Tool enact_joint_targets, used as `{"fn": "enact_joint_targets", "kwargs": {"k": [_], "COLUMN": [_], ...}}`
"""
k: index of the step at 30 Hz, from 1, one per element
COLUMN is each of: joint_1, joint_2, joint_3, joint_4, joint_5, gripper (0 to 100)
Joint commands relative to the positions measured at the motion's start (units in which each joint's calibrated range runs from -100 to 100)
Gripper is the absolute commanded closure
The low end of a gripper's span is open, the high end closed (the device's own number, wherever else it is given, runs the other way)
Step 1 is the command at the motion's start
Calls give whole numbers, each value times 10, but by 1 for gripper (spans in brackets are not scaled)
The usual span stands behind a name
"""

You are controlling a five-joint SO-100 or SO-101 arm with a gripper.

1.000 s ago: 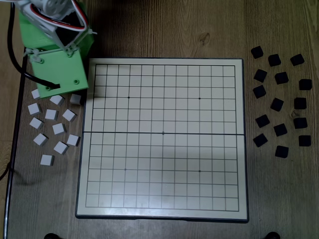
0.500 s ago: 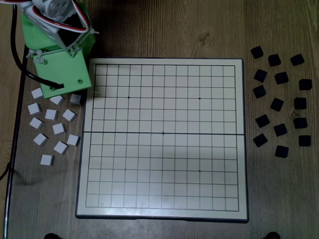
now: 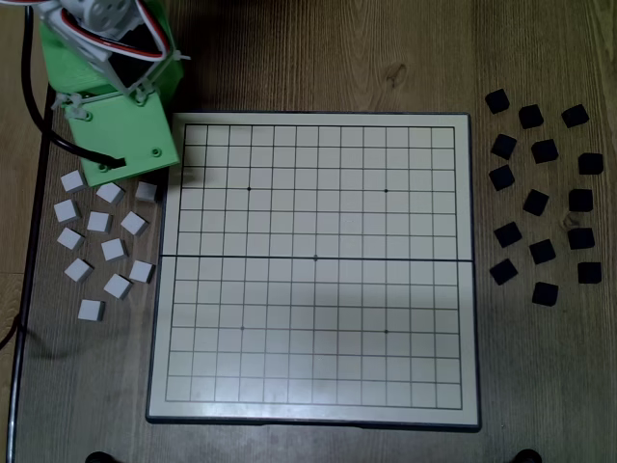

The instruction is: Grasp a White stone and put it on the board on position (0,0).

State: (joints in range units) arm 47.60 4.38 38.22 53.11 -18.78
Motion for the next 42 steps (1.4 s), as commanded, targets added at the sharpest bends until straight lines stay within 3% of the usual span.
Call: {"fn": "enact_joint_targets", "kwargs": {"k": [1, 42], "joint_1": [7, 17], "joint_2": [-20, -16], "joint_3": [-3, -4], "joint_4": [-7, -6], "joint_5": [1, -2], "gripper": [85, 87]}}
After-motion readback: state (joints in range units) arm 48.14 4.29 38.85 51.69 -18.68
